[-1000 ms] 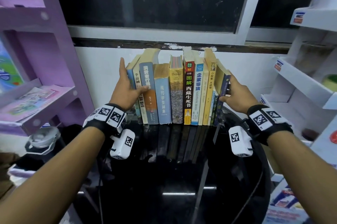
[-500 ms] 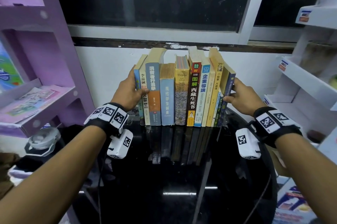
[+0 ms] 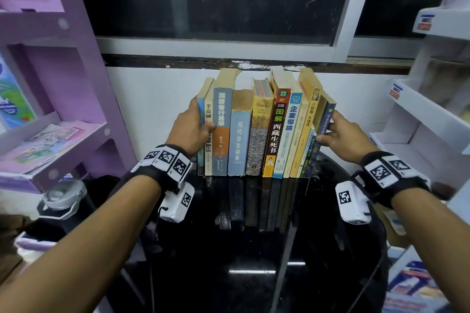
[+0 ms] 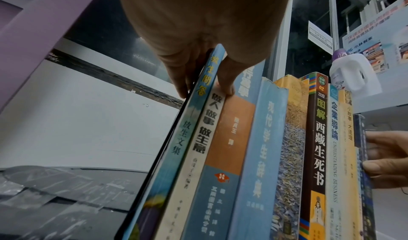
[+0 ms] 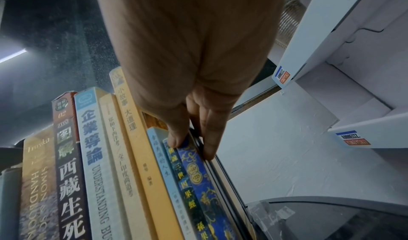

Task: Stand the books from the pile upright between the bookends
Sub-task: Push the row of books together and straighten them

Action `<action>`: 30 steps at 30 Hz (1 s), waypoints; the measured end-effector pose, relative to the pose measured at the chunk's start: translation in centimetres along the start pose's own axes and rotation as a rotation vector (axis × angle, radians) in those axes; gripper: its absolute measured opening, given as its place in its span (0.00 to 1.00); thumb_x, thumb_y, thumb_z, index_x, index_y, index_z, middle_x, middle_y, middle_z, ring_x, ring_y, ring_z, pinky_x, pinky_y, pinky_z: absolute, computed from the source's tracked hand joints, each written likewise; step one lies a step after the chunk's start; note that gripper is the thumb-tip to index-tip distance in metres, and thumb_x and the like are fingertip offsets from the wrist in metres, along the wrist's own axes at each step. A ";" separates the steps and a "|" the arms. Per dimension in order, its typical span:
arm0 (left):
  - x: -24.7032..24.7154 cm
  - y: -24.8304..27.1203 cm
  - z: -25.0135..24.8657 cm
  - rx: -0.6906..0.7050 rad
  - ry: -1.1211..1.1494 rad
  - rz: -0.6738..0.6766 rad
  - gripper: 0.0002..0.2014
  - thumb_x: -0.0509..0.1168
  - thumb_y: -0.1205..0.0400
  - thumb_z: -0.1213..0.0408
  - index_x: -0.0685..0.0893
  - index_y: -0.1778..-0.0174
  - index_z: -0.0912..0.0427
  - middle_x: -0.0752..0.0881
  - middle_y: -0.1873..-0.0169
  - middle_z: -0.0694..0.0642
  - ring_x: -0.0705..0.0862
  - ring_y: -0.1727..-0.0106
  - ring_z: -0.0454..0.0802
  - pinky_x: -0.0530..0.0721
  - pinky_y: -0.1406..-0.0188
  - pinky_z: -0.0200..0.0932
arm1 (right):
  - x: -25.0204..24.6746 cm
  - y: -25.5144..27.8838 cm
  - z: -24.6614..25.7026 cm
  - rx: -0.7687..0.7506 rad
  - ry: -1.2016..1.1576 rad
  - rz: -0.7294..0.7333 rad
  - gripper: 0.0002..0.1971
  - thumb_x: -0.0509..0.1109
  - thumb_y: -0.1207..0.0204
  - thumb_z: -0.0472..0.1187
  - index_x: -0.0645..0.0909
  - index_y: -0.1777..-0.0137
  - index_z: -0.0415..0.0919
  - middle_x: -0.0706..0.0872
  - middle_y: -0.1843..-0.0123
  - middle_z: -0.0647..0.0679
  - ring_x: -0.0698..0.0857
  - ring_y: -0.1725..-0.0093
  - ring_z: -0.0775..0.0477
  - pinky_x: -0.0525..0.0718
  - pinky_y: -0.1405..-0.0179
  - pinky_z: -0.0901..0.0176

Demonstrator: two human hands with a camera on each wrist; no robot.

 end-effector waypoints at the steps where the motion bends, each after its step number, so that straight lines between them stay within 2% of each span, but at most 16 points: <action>1: -0.1 0.1 0.0 0.004 0.003 -0.008 0.21 0.66 0.18 0.64 0.68 0.31 0.62 0.85 0.42 0.64 0.84 0.44 0.64 0.81 0.50 0.49 | 0.1 0.0 0.0 0.001 0.001 0.005 0.26 0.69 0.21 0.30 0.67 0.26 0.45 0.85 0.35 0.41 0.86 0.40 0.40 0.78 0.42 0.55; 4: -0.5 0.4 0.4 0.023 0.016 -0.026 0.21 0.66 0.18 0.64 0.69 0.31 0.61 0.86 0.42 0.63 0.84 0.44 0.63 0.82 0.48 0.50 | 0.6 -0.1 0.3 -0.003 -0.004 0.029 0.29 0.71 0.23 0.29 0.66 0.25 0.45 0.85 0.34 0.40 0.87 0.41 0.41 0.80 0.39 0.51; 11: -0.7 0.6 1.0 0.055 0.039 -0.024 0.23 0.66 0.18 0.62 0.68 0.29 0.59 0.85 0.40 0.60 0.85 0.43 0.60 0.80 0.49 0.45 | 1.1 -0.4 0.5 -0.013 0.008 0.026 0.31 0.71 0.23 0.29 0.64 0.23 0.47 0.85 0.33 0.40 0.87 0.41 0.41 0.82 0.41 0.52; 17: -0.9 0.7 0.9 0.079 0.060 -0.052 0.24 0.66 0.18 0.63 0.68 0.28 0.60 0.85 0.38 0.60 0.84 0.41 0.58 0.79 0.49 0.42 | 1.2 -0.6 0.6 -0.027 0.018 0.014 0.31 0.70 0.22 0.29 0.64 0.24 0.47 0.84 0.33 0.40 0.86 0.40 0.40 0.82 0.37 0.44; 27: -0.8 0.4 1.3 0.071 0.034 -0.055 0.24 0.67 0.19 0.60 0.68 0.29 0.58 0.86 0.40 0.60 0.85 0.42 0.61 0.84 0.44 0.52 | 1.2 -0.5 0.4 -0.033 0.019 0.000 0.31 0.70 0.21 0.31 0.62 0.22 0.48 0.84 0.33 0.40 0.87 0.40 0.40 0.83 0.40 0.45; 30: -0.7 0.3 1.5 0.050 0.037 -0.039 0.25 0.67 0.19 0.60 0.67 0.27 0.58 0.85 0.39 0.60 0.84 0.40 0.61 0.82 0.43 0.51 | 0.9 -0.4 0.4 -0.026 -0.001 -0.016 0.32 0.70 0.22 0.30 0.64 0.22 0.49 0.84 0.32 0.40 0.88 0.44 0.42 0.83 0.41 0.49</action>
Point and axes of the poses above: each hand's wrist, its own y-axis away from the middle knuckle, its own x-axis out of the palm, z = x × y, the point moved 10 cm from there along -y, towards the middle knuckle
